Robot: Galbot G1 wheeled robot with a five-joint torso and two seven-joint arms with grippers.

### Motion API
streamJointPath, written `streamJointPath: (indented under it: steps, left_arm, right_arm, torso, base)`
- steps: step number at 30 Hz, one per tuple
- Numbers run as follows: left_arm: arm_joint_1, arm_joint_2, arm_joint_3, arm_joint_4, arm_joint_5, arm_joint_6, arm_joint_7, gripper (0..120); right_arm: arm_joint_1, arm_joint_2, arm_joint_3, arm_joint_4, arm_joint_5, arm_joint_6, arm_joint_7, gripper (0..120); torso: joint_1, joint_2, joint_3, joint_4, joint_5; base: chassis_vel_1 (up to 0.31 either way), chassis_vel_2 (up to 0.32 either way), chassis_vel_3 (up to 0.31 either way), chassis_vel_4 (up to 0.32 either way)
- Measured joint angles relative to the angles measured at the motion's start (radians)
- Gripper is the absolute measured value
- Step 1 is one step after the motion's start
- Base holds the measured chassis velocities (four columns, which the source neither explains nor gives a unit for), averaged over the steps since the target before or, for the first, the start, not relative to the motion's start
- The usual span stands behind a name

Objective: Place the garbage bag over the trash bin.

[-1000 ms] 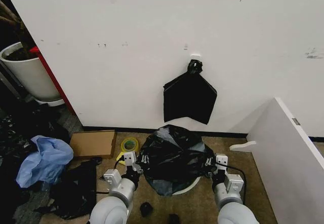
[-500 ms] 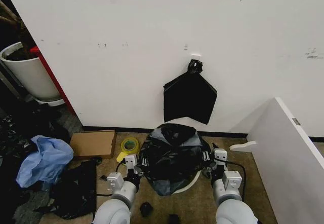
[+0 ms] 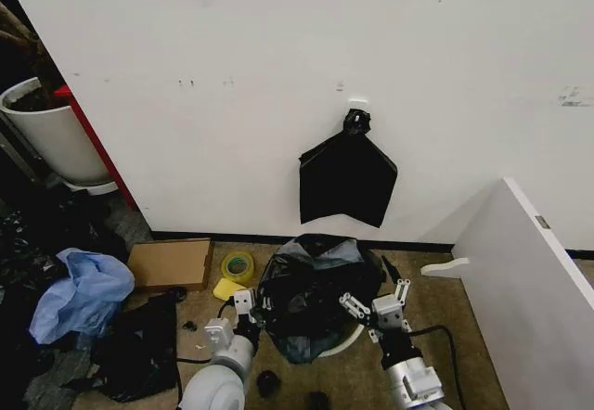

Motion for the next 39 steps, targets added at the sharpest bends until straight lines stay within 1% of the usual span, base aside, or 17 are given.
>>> streamJointPath:
  steps: [5,8,11,17,20,23,24,26,28,30,32,35,38,39]
  left_arm:
    - [-0.001,0.01,0.003,0.0,-0.004,0.012,-0.007,0]
    - [0.007,0.006,0.0,0.0,-0.006,0.013,-0.009,0]
    - [0.029,0.006,-0.004,-0.014,-0.004,0.014,-0.01,0]
    - [0.047,0.006,-0.011,-0.051,-0.003,0.016,-0.011,0]
    - [0.047,0.0,-0.012,-0.06,-0.002,0.016,-0.012,0]
    - [0.031,-0.01,-0.009,-0.053,0.013,0.014,-0.015,0]
    - [0.031,-0.01,-0.009,-0.053,0.013,0.014,-0.015,0]
    - [0.019,-0.014,-0.006,-0.04,0.023,0.014,-0.017,0]
    - [0.014,-0.014,-0.002,-0.035,0.029,0.014,-0.017,0]
    - [0.013,-0.013,0.006,-0.034,0.047,0.013,-0.015,0]
    - [0.015,-0.013,0.007,-0.035,0.052,0.013,-0.015,0]
    - [0.026,-0.01,0.008,-0.05,0.07,0.011,-0.014,0]
    - [0.032,-0.007,0.008,-0.062,0.074,0.011,-0.013,0]
    - [0.032,-0.007,0.008,-0.062,0.074,0.011,-0.013,0]
  right_arm:
    - [-0.013,0.026,0.028,-0.014,0.004,-0.019,0.038,100]
    - [-0.037,0.034,0.029,0.01,0.013,-0.025,0.054,100]
    - [-0.045,0.039,0.0,0.038,0.043,0.002,0.021,100]
    - [0.016,0.05,-0.035,0.003,0.039,0.025,-0.02,100]
    - [0.022,0.042,-0.028,0.005,-0.008,0.071,-0.059,100]
    - [-0.007,0.017,-0.013,0.013,-0.109,0.132,-0.099,100]
    - [-0.007,0.017,-0.013,0.013,-0.109,0.132,-0.099,100]
    - [-0.036,-0.005,-0.011,0.015,-0.183,0.149,-0.112,100]
    - [-0.044,-0.018,-0.011,0.012,-0.228,0.152,-0.122,100]
    - [-0.018,-0.032,-0.011,-0.017,-0.289,0.147,-0.136,100]
    - [-0.007,-0.033,-0.011,-0.024,-0.296,0.144,-0.136,100]
    - [0.055,-0.03,-0.011,-0.068,-0.34,0.131,-0.164,100]
    - [0.086,-0.023,-0.012,-0.096,-0.365,0.119,-0.176,90]
    - [0.086,-0.023,-0.012,-0.096,-0.365,0.119,-0.176,90]
  torso:
    - [0.0,0.0,0.0,0.0002,0.0]
    - [0.0,0.0,0.0,-0.0001,0.0]
    - [0.0,0.0,0.0,0.0,-0.0002]
    - [0.0,0.0,0.0,0.0002,0.0]
    - [0.0,0.0,0.0,0.0002,0.0001]
    - [0.0,0.0,0.0,0.0001,-0.0001]
    - [0.0,0.0,0.0,0.0001,-0.0001]
    - [0.0,0.0,0.0,-0.0001,-0.0001]
    - [0.0,0.0,0.0,-0.0002,-0.0002]
    - [0.0,0.0,0.0,-0.0002,-0.0001]
    - [0.0,0.0,0.0,-0.0001,-0.0001]
    - [0.0,0.0,0.0,0.0003,0.0001]
    - [0.0,0.0,0.0,0.0002,0.0001]
    - [0.0,0.0,0.0,0.0002,0.0001]
  base:
    - [0.0,0.0,0.0,0.0]
    - [0.0,0.0,0.0,0.0]
    - [0.0,0.0,0.0,0.0]
    - [0.0,0.0,0.0,0.0]
    - [0.0,0.0,0.0,0.0]
    - [0.0,0.0,0.0,0.0]
    - [0.0,0.0,0.0,0.0]
    - [0.0,0.0,0.0,0.0]
    - [0.0,0.0,0.0,0.0]
    - [0.0,0.0,0.0,0.0]
    - [0.0,0.0,0.0,0.0]
    - [0.0,0.0,0.0,0.0]
    - [0.0,0.0,0.0,0.0]
    - [0.0,0.0,0.0,0.0]
